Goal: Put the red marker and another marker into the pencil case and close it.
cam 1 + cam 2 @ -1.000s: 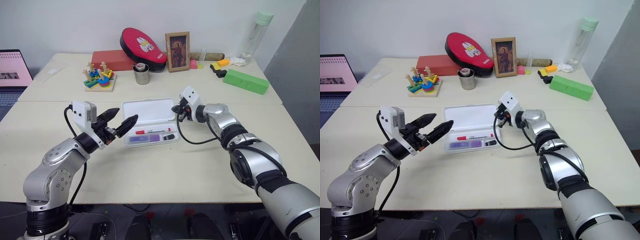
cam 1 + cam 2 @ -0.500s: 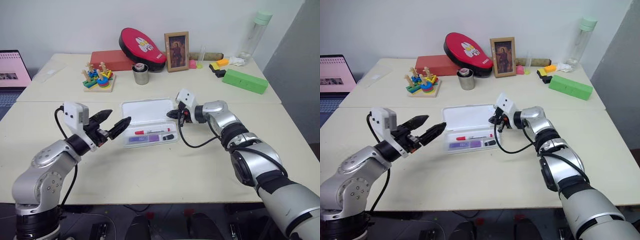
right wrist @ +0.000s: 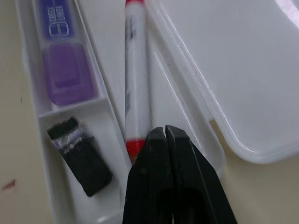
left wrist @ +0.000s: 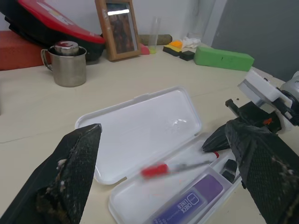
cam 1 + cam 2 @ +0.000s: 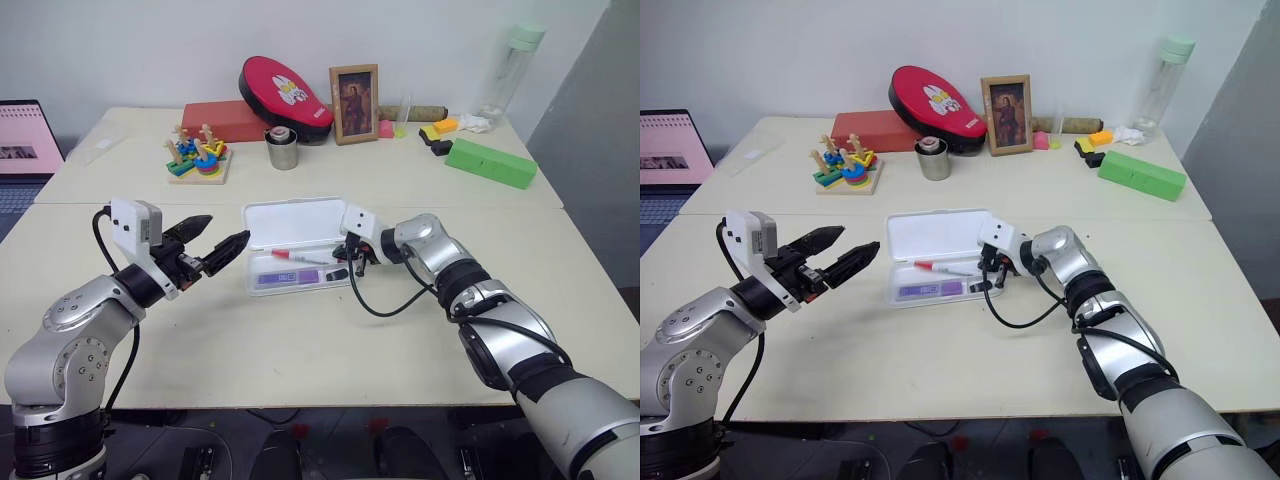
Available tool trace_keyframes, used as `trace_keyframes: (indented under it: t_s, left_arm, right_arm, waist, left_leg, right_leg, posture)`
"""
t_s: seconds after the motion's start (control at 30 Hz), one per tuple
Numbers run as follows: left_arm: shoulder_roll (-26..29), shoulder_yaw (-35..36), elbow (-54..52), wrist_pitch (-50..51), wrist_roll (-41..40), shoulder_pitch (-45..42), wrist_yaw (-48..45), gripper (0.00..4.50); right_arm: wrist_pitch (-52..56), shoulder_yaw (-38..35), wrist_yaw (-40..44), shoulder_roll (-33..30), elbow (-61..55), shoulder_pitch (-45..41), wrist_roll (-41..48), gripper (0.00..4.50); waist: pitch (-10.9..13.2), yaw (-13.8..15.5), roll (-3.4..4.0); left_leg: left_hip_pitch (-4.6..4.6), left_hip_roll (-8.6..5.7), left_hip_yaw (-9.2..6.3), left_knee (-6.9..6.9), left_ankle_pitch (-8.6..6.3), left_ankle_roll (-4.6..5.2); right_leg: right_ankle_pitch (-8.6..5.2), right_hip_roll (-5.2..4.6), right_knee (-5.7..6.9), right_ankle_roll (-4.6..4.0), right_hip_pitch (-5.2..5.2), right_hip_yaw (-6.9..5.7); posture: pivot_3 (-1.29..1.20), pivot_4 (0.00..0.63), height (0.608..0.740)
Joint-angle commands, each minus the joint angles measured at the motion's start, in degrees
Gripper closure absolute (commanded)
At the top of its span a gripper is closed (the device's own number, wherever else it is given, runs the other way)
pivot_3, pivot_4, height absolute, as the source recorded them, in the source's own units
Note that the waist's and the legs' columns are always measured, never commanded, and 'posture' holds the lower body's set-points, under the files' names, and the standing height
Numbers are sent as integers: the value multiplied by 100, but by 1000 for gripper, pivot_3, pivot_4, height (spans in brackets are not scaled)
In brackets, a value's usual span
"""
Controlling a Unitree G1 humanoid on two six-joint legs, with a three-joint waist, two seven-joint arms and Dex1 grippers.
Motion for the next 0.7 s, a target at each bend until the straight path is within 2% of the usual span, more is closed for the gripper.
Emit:
trace_keyframes:
  t_s: [0.03,0.3,0.5,0.7]
  left_arm:
    - [59,86,-108,-89,-99,-82,-22,0]
    - [40,63,-100,-88,-98,-111,-25,0]
    - [32,30,-66,-104,-76,-153,-32,0]
    - [68,78,-31,-105,-71,-173,-60,0]
  right_arm:
    - [-28,182,243,-54,-171,174,-70,4467]
    - [-58,293,1174,-245,-880,458,103,4467]
    - [-16,231,1034,-268,-971,400,131,4467]
    - [640,-583,1236,-212,-1101,-250,1073,4467]
  waist:
    - [-1,12,-1]
    - [-3,27,-6]
    - [-4,27,-7]
    - [4,25,0]
  left_leg:
    - [0,0,0,0,0,0]
    - [0,0,0,-1,-1,-1]
    - [0,0,0,0,-1,-1]
    - [-5,0,0,0,0,-1]
  right_leg:
    - [0,0,0,0,1,0]
    - [0,0,-4,0,2,0]
    - [0,0,-3,0,2,-1]
    - [0,0,-3,0,-1,0]
  posture:
    - [0,150,740]
    - [0,150,740]
    - [0,150,740]
    - [0,150,740]
